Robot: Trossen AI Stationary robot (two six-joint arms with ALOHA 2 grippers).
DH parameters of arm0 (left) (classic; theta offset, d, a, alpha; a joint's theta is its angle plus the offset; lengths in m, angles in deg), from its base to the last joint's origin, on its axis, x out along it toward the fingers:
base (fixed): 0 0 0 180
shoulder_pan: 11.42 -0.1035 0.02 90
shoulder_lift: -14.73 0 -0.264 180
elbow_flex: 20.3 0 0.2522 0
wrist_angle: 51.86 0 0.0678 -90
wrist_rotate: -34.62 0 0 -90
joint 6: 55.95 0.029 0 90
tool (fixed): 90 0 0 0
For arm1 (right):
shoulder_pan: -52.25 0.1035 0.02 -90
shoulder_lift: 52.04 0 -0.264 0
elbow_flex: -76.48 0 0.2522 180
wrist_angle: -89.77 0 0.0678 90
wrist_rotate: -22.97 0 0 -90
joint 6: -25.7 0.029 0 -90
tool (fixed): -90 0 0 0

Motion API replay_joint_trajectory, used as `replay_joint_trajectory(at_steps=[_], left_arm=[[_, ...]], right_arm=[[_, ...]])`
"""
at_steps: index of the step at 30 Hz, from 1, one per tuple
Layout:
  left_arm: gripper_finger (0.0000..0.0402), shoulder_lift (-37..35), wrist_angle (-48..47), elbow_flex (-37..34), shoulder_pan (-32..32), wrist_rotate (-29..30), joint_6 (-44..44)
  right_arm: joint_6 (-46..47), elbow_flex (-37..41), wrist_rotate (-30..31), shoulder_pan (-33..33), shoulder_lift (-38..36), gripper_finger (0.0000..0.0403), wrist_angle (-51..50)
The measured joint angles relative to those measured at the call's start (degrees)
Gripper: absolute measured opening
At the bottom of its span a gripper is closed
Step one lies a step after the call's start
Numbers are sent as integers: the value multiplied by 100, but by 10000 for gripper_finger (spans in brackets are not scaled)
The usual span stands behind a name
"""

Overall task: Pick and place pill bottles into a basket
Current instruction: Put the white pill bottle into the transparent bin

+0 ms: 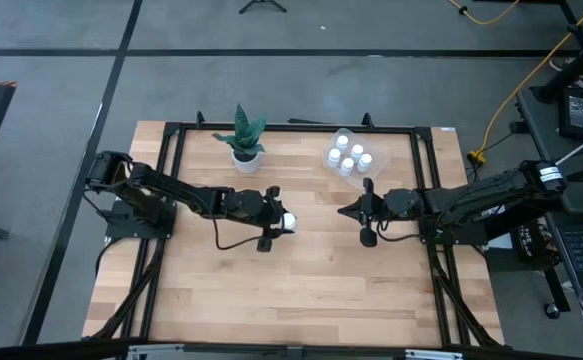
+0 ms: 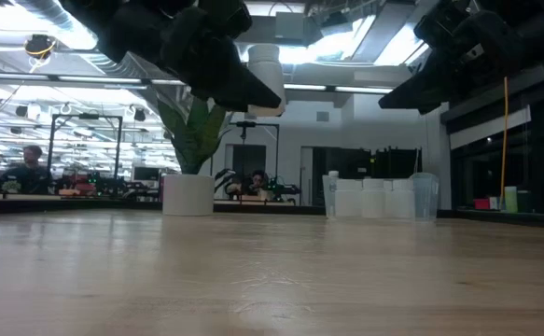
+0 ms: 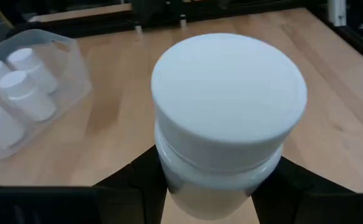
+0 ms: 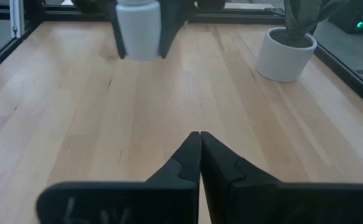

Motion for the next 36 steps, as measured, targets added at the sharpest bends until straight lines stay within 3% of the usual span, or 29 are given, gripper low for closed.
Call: replay_joint_trajectory(at_steps=[7,16,25,31,36], left_arm=[[173,0,-81,97,-60,71,0],[173,496,-815,836,-304,40,413],[173,953,-942,1350,-680,-347,702],[173,946,-929,1396,-776,-346,720],[173,944,-1018,1394,-776,-349,744]], right_arm=[[128,0,0,-2,0,39,111],[4,0,2,-2,61,84,572],[-13,-399,-172,-9,531,187,187],[-294,-1055,-190,-51,874,261,-421],[-309,-1756,-192,-207,1213,299,-1132]])
